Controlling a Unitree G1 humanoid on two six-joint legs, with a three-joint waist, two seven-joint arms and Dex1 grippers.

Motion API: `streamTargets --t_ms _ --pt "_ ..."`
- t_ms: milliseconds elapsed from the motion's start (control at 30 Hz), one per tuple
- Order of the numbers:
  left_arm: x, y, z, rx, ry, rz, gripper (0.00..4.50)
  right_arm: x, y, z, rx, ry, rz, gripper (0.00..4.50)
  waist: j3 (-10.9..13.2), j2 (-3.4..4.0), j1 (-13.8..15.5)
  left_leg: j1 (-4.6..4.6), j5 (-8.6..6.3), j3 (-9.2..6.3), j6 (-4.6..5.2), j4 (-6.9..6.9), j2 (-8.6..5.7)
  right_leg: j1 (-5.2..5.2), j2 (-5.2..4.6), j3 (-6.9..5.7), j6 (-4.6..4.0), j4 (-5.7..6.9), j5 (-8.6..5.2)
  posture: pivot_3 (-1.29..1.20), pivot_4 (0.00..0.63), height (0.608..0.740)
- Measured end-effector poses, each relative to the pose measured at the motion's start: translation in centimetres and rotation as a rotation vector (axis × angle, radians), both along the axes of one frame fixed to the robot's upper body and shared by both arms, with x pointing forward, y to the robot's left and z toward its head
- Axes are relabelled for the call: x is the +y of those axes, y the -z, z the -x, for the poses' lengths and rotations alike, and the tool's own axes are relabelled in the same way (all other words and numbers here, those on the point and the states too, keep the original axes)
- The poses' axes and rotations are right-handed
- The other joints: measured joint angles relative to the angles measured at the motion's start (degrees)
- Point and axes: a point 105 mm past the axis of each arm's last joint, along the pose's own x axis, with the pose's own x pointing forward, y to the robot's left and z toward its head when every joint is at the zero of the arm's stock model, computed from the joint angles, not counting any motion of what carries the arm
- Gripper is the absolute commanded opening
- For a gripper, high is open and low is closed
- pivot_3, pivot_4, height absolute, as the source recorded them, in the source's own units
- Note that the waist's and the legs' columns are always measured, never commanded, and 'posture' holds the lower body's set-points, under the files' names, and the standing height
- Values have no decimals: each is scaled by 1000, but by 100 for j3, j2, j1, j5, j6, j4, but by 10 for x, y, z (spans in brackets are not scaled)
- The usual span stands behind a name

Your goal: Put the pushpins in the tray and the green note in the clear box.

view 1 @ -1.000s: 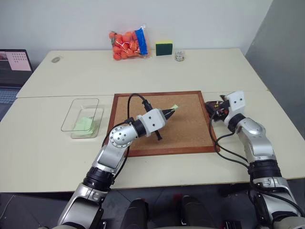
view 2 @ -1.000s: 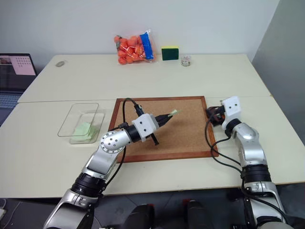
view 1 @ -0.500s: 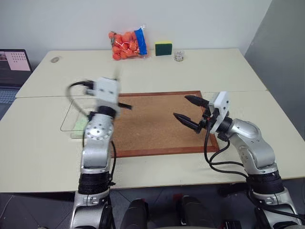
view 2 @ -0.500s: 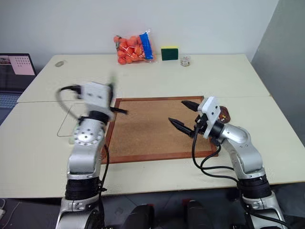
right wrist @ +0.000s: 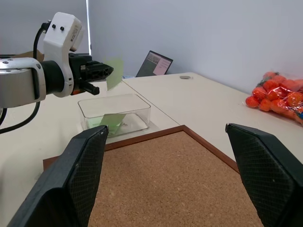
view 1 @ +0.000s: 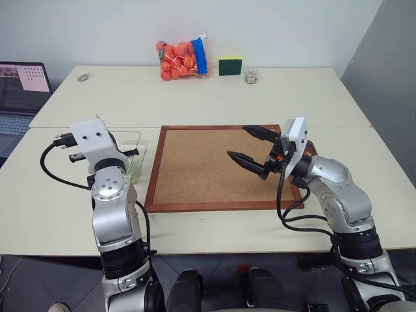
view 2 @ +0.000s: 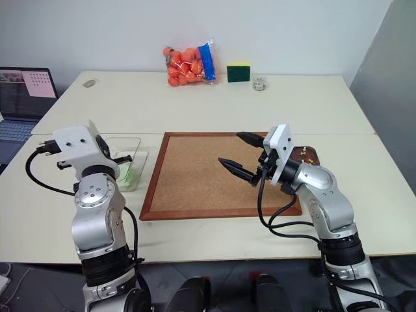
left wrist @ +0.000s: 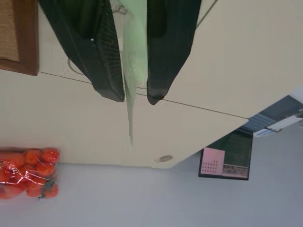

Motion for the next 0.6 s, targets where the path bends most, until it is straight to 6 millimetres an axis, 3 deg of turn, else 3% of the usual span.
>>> streamTargets --t_ms 167,433,533,600 --pt "0 4 -1 12 -4 14 2593 -1 0 -1 3 7 0 4190 1 -2 4 -1 0 1 0 0 0 -1 0 1 0 -1 0 0 150 740" --pt "-7 4 -5 -3 54 44 4043 -3 2 -3 15 33 0 4190 1 -2 7 -1 0 1 0 -1 0 0 0 1 1 -2 -1 0 150 740" --pt "-36 8 -13 -9 223 101 4206 -6 5 -6 25 74 0 4190 2 -3 13 -3 0 2 -1 0 -1 0 -1 0 1 -4 -1 0 150 740" --pt "-71 10 -17 -4 407 102 4206 -12 13 -14 29 183 20 4190 2 -3 40 -4 0 4 -2 0 -3 1 -3 2 -1 -5 0 0 150 740"
